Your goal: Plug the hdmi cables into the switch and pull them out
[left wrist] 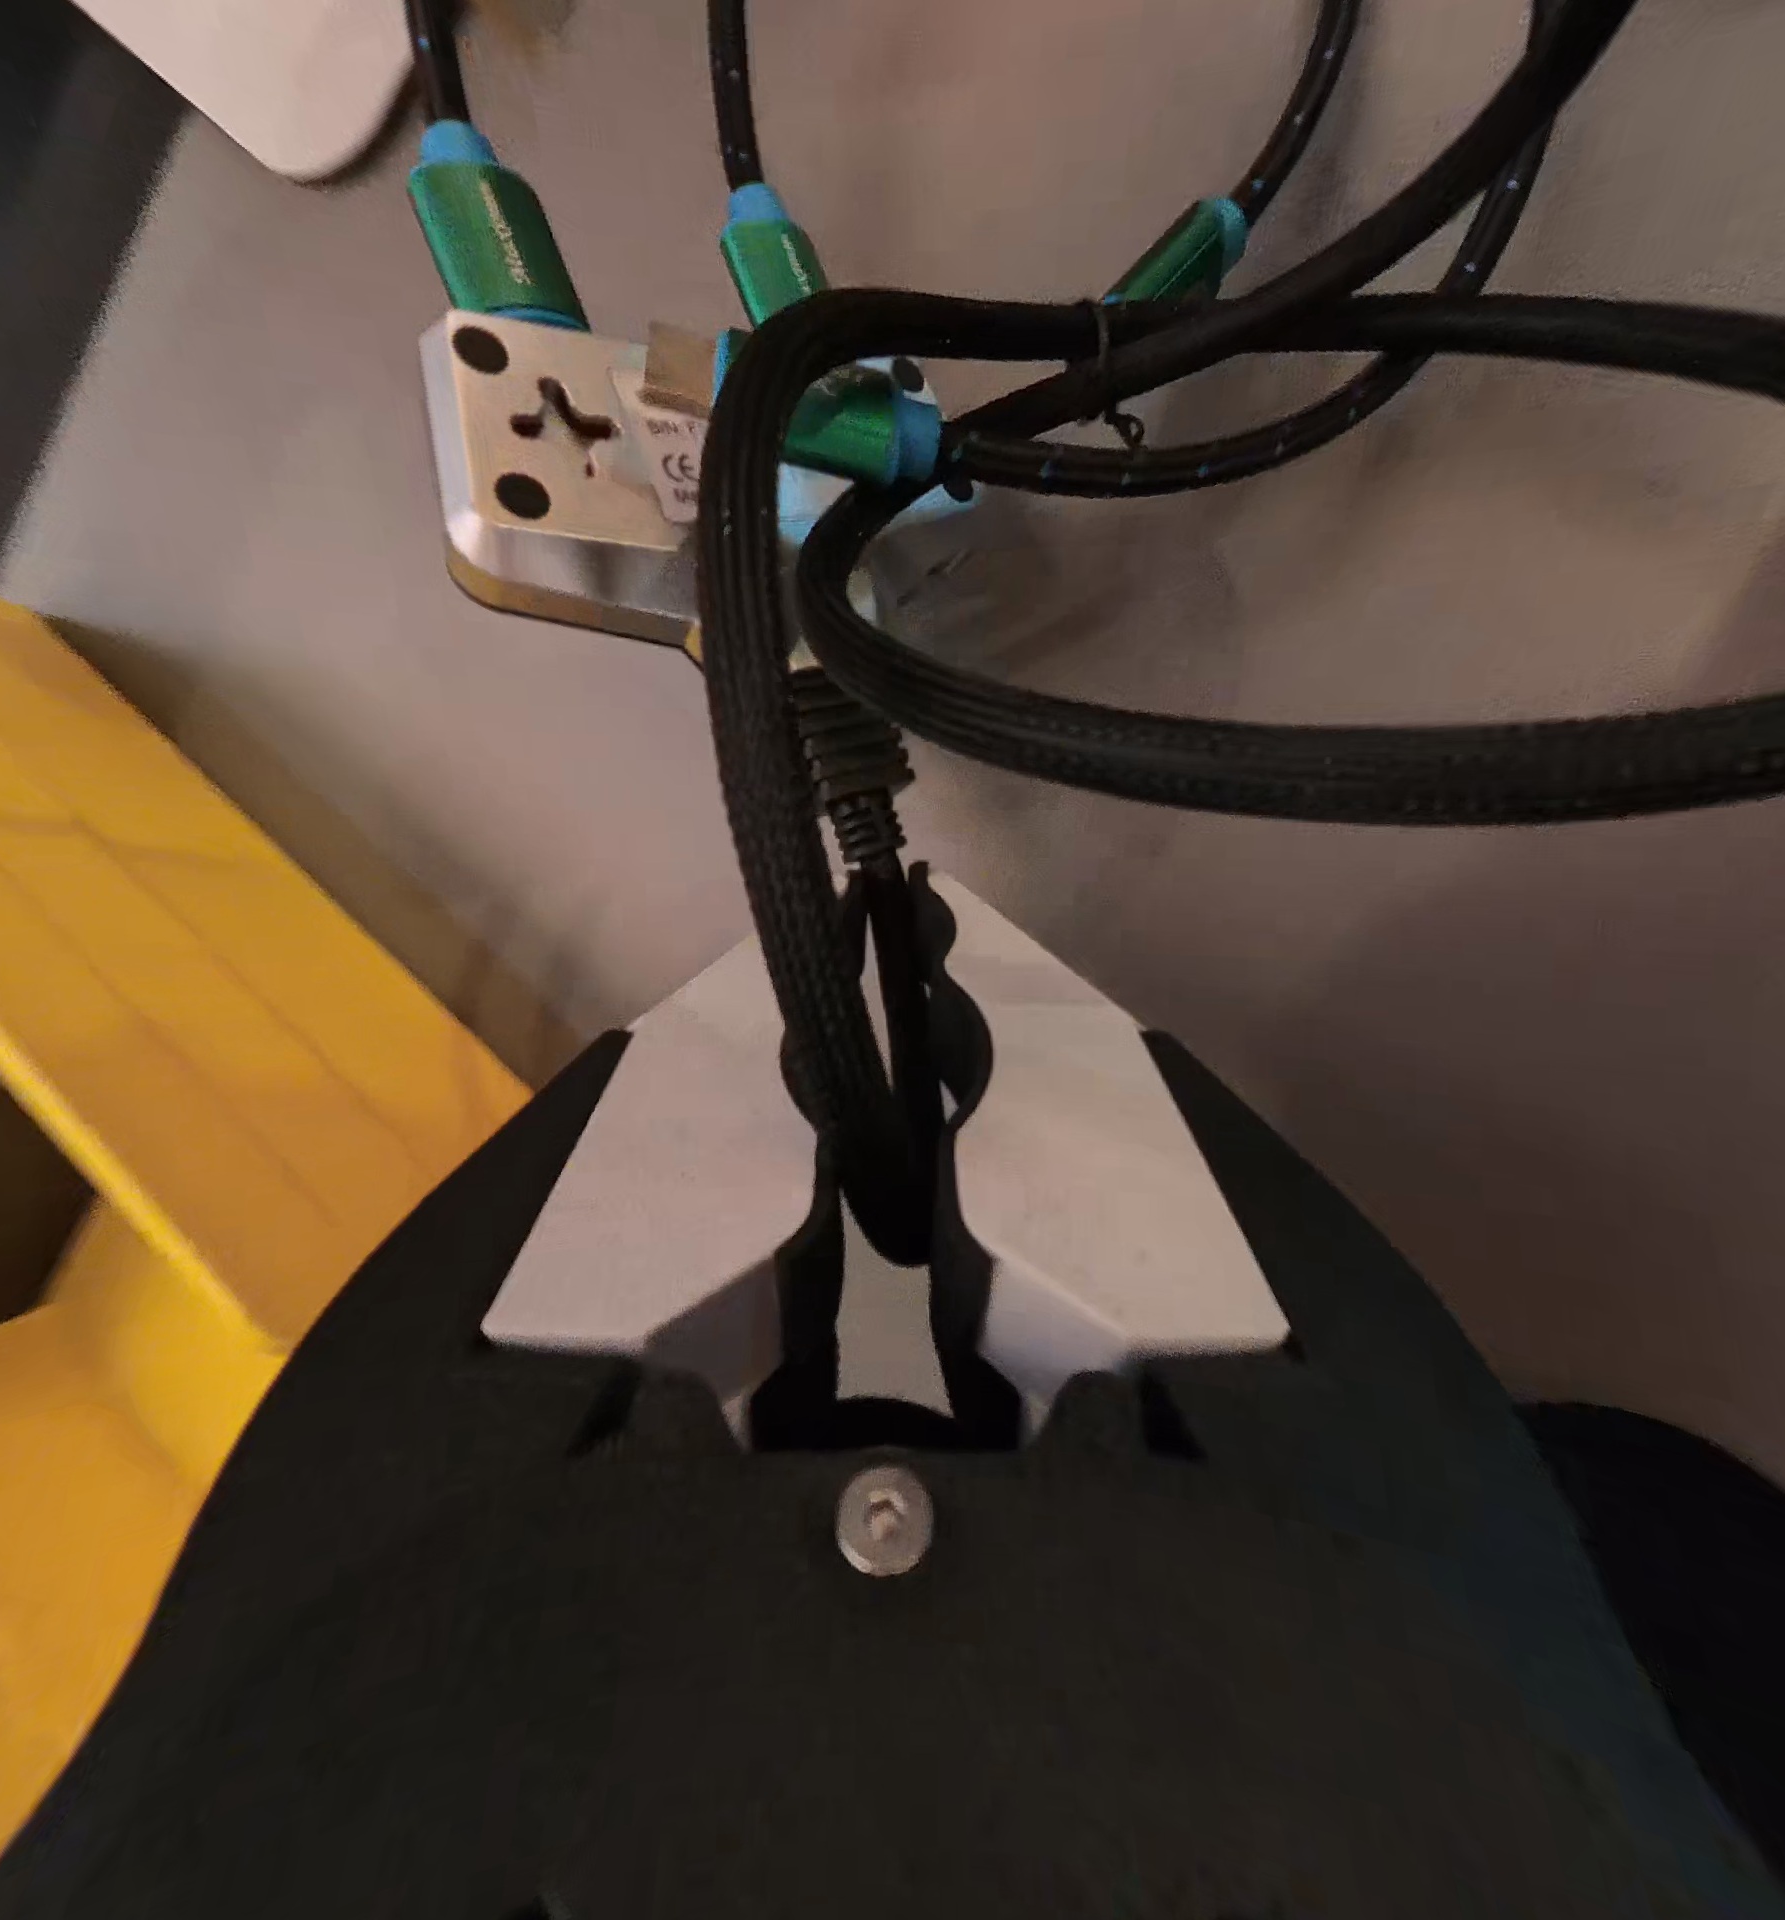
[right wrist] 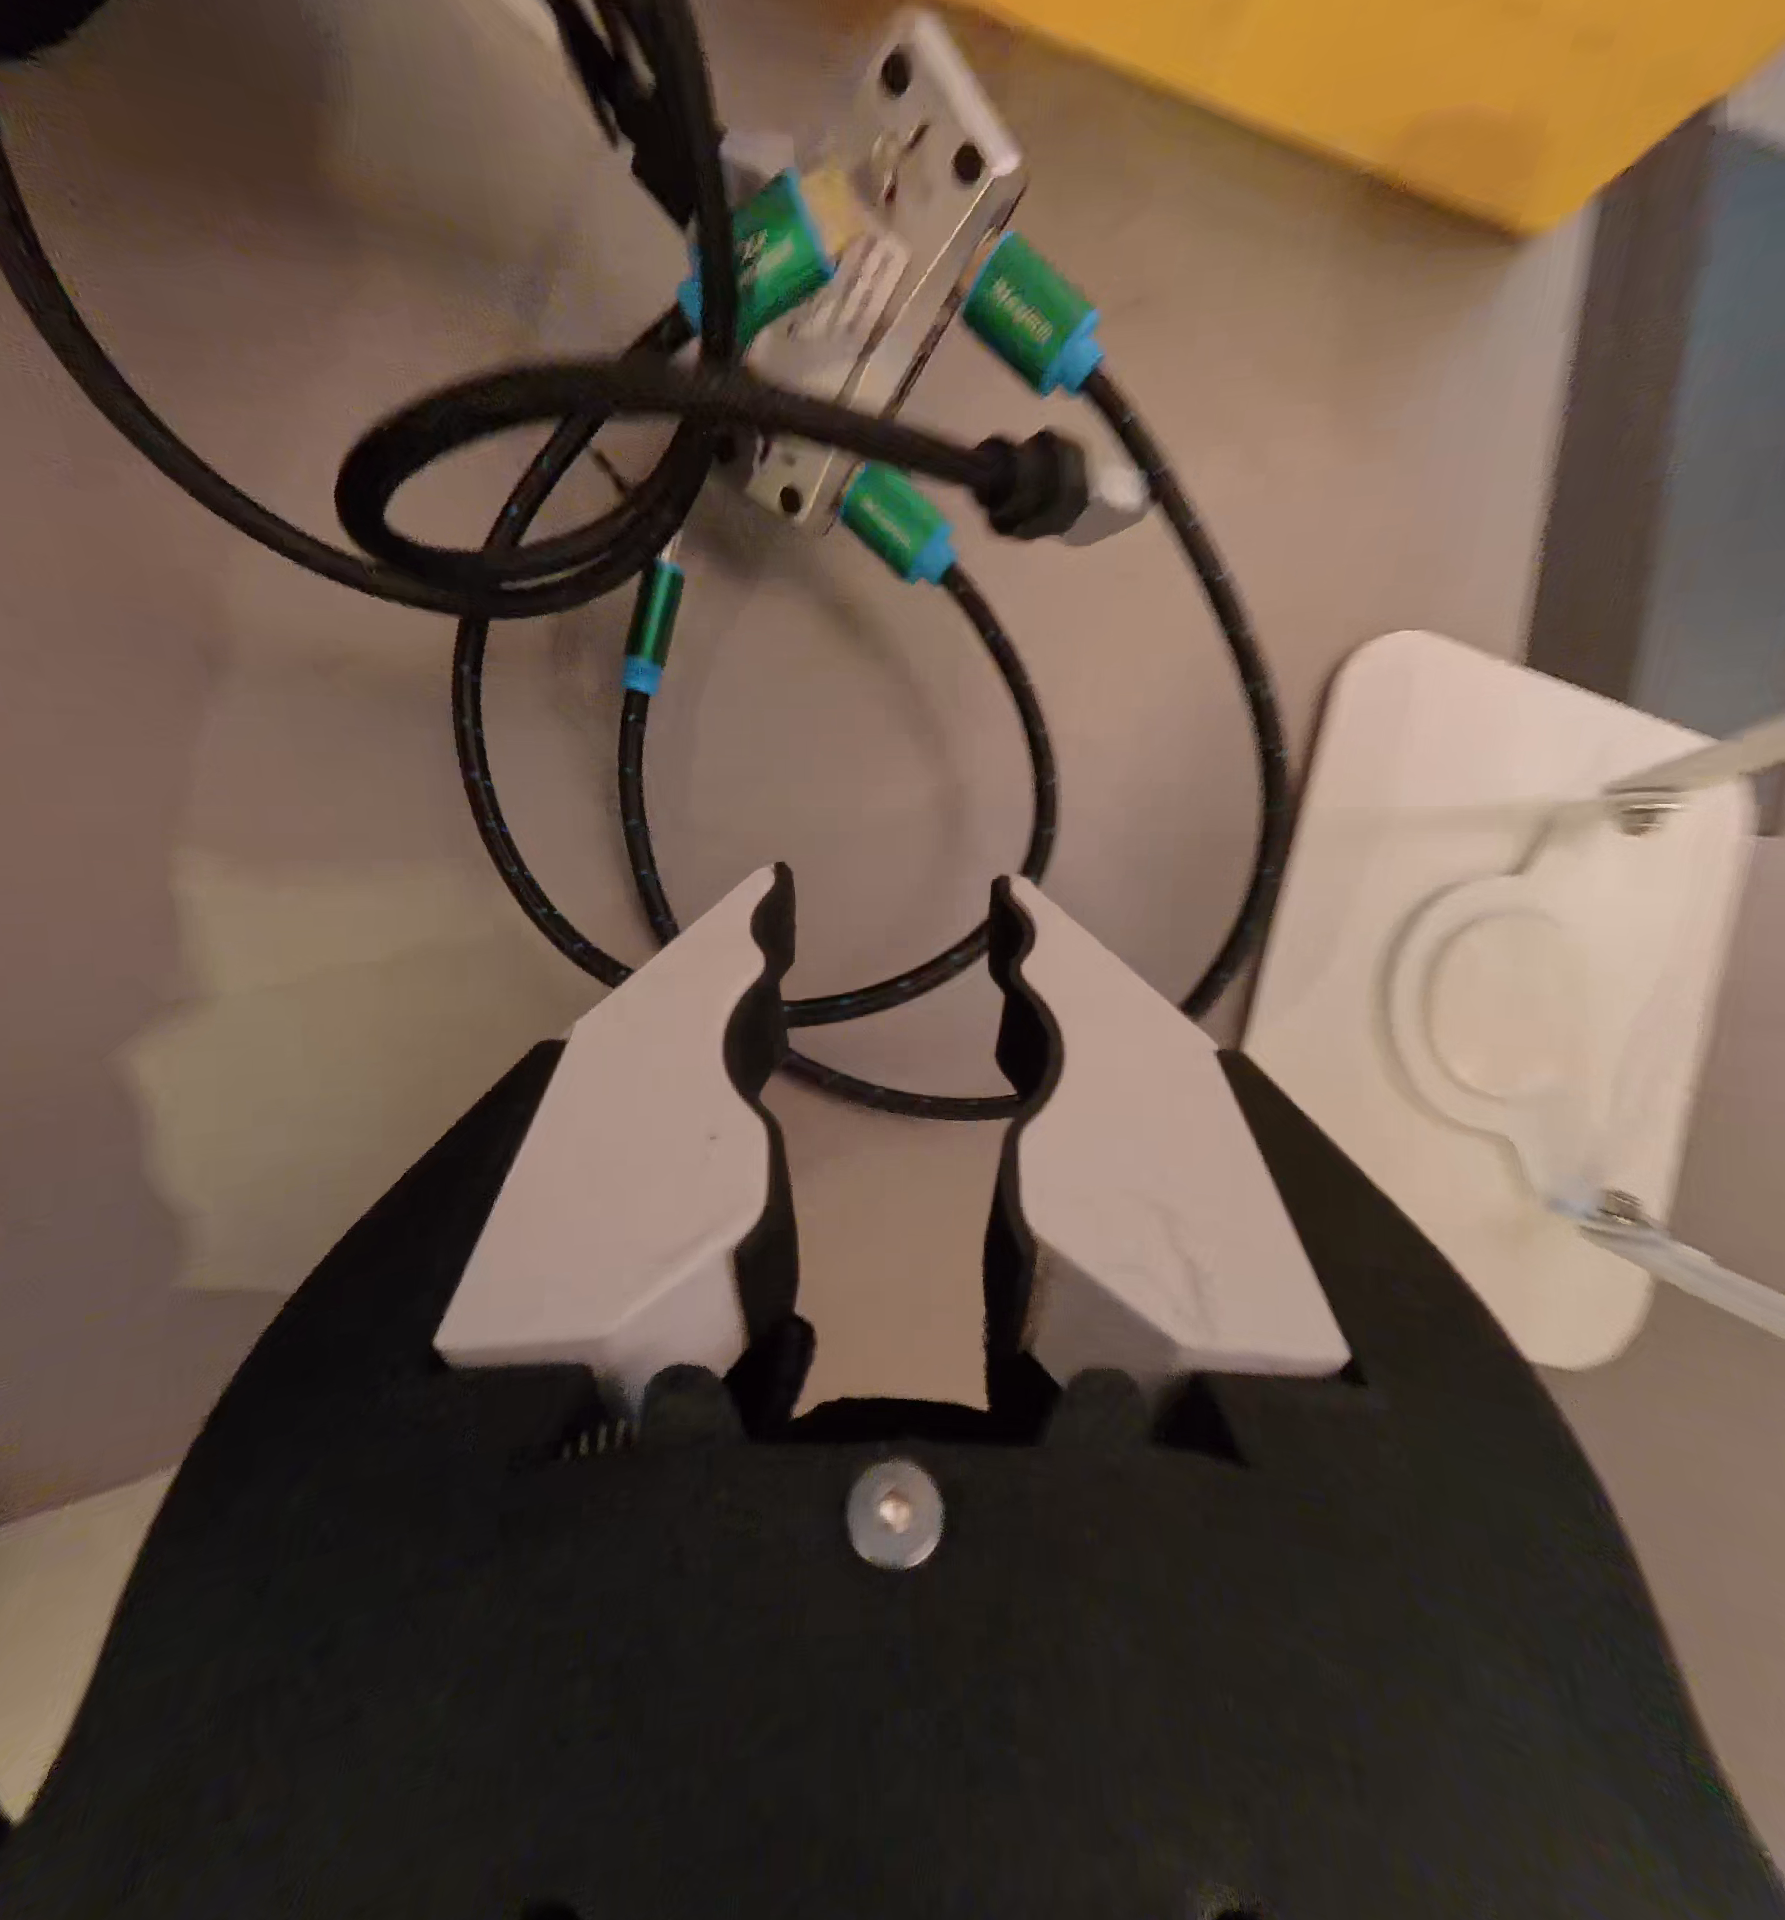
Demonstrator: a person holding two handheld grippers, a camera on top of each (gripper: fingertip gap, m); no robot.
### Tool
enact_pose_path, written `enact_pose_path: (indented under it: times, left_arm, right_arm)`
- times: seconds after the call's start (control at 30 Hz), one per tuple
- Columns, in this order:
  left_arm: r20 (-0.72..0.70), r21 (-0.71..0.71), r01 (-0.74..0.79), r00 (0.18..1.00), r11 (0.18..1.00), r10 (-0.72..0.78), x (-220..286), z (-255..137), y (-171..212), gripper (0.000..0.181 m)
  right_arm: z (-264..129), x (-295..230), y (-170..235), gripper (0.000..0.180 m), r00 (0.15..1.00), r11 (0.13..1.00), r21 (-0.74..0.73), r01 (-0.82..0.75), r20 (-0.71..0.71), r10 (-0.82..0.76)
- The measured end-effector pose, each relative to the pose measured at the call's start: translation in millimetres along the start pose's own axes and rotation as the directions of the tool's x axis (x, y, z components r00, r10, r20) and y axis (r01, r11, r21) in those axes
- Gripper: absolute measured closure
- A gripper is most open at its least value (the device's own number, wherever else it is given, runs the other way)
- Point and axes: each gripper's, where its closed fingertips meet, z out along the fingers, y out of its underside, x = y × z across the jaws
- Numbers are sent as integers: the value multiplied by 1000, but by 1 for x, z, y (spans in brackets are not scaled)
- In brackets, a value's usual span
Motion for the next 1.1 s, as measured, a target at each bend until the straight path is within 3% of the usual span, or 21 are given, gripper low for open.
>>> enact_pose_path:
  times: [0.2, 0.3, 0.47, 0.83, 0.9, 1.1]
  left_arm:
    - [226, -45, -213, 949, 976, 218, -36, -10, -22, 176]
    - [308, -72, -309, 897, 948, 316, -50, -14, -37, 176]
    - [417, -136, -461, 776, 877, 473, -65, -24, -63, 176]
    - [531, -197, -632, 575, 750, 623, -72, -39, -102, 177]
    - [544, -204, -648, 547, 733, 636, -72, -42, -107, 175]
    - [582, -231, -661, 494, 714, 646, -83, -48, -116, 177]
  right_arm:
    - [-48, 27, -42, 143, 972, 982, 175, 69, -234, -27]
    - [-50, 30, -64, 134, 960, 970, 222, 103, -279, -38]
    - [-20, 29, -73, 123, 952, 976, 154, 153, -286, -105]
    - [-1, 41, -61, 125, 931, 986, 35, 163, -337, -142]
    - [0, 43, -57, 130, 930, 987, 21, 158, -338, -142]
    - [1, 39, -55, 174, 937, 986, 11, 168, -314, -156]
